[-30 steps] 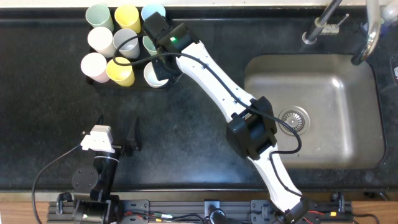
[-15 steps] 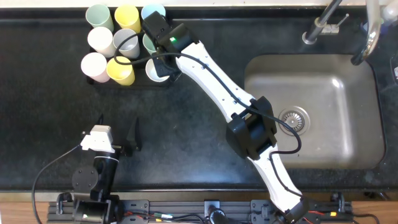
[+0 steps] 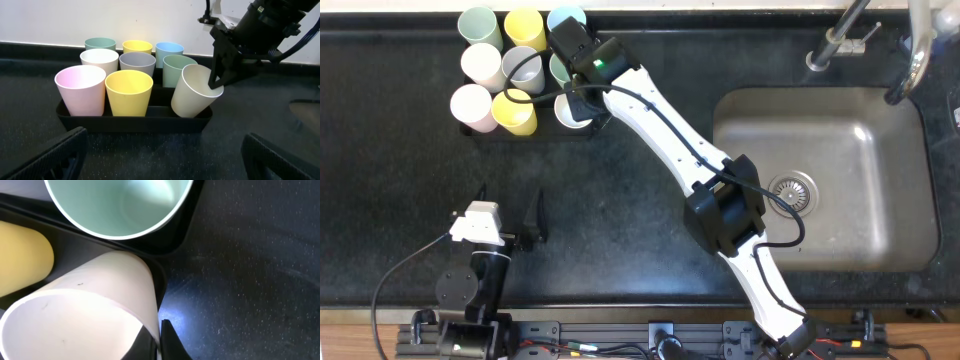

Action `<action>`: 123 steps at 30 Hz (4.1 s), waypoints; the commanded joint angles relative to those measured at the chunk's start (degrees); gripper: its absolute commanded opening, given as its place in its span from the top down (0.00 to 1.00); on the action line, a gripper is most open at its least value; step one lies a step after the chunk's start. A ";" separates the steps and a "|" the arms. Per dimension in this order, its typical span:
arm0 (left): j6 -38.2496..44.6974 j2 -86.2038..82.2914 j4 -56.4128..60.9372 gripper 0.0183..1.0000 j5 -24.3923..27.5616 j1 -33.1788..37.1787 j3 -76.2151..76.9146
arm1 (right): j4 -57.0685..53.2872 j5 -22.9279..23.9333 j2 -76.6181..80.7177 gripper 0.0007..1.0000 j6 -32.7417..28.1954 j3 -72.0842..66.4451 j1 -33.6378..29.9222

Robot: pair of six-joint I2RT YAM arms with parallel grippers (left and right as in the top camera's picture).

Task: Store Cups

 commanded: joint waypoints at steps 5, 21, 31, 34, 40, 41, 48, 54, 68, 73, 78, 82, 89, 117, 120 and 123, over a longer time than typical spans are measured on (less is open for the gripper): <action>0.85 -0.24 -0.17 0.00 0.33 0.52 -0.07 | 0.04 -0.70 -0.11 0.84 0.63 1.64 -0.20; 0.87 -0.24 -0.15 0.00 0.33 0.52 -0.07 | 0.13 -0.68 -11.67 0.21 -7.26 1.64 -2.80; 0.85 -0.24 -0.15 0.00 0.35 0.52 -0.07 | -3.19 -0.70 -30.73 0.00 -16.15 -4.04 -15.06; 0.87 -0.24 -0.15 0.00 0.35 0.52 -0.07 | -0.46 -0.70 -39.56 0.00 -18.78 -15.52 -19.85; 0.85 -0.24 -0.17 0.00 0.33 0.52 -0.07 | 15.93 -0.72 -63.87 0.00 -21.27 -48.35 -25.07; 0.85 -0.24 -0.17 0.00 0.33 0.52 -0.07 | 19.45 -0.72 -68.65 0.00 -21.27 -54.31 -25.51; 0.85 -0.24 -0.17 0.00 0.33 0.52 -0.07 | 37.29 -0.90 -97.72 0.00 -21.24 -86.27 -26.34; 0.87 -0.24 -0.15 0.00 0.33 0.52 -0.07 | 47.10 -0.92 -116.74 0.00 -21.22 -103.41 -28.02; 0.87 -0.24 -0.17 0.00 0.35 0.52 -0.07 | 64.85 -1.42 -138.42 0.00 -19.71 -126.29 -34.51; 0.87 -0.24 -0.15 0.00 0.33 0.52 -0.07 | 72.30 -2.23 -138.42 0.00 -19.74 -132.19 -33.40; 0.85 -0.24 -0.15 0.00 0.35 0.52 -0.07 | 71.08 -2.23 -138.40 0.00 -19.76 -135.86 -33.40; 0.85 -0.24 -0.17 0.00 0.33 0.52 -0.07 | 67.54 -2.36 -138.38 0.00 -19.74 -135.82 -33.40; 0.85 -0.24 -0.17 0.00 0.35 0.52 -0.07 | 67.30 -2.36 -138.33 0.00 -19.74 -135.82 -33.40; 0.87 -0.24 -0.15 0.00 0.33 0.52 -0.07 | 67.30 -2.36 -138.33 0.00 -19.74 -135.82 -33.40; 0.85 -0.24 -0.15 0.00 0.33 0.52 -0.07 | 67.30 -2.36 -138.33 0.00 -19.74 -135.82 -33.40; 0.87 -0.24 -0.17 0.00 0.33 0.52 -0.07 | 67.30 -2.36 -138.33 0.00 -19.74 -135.82 -33.40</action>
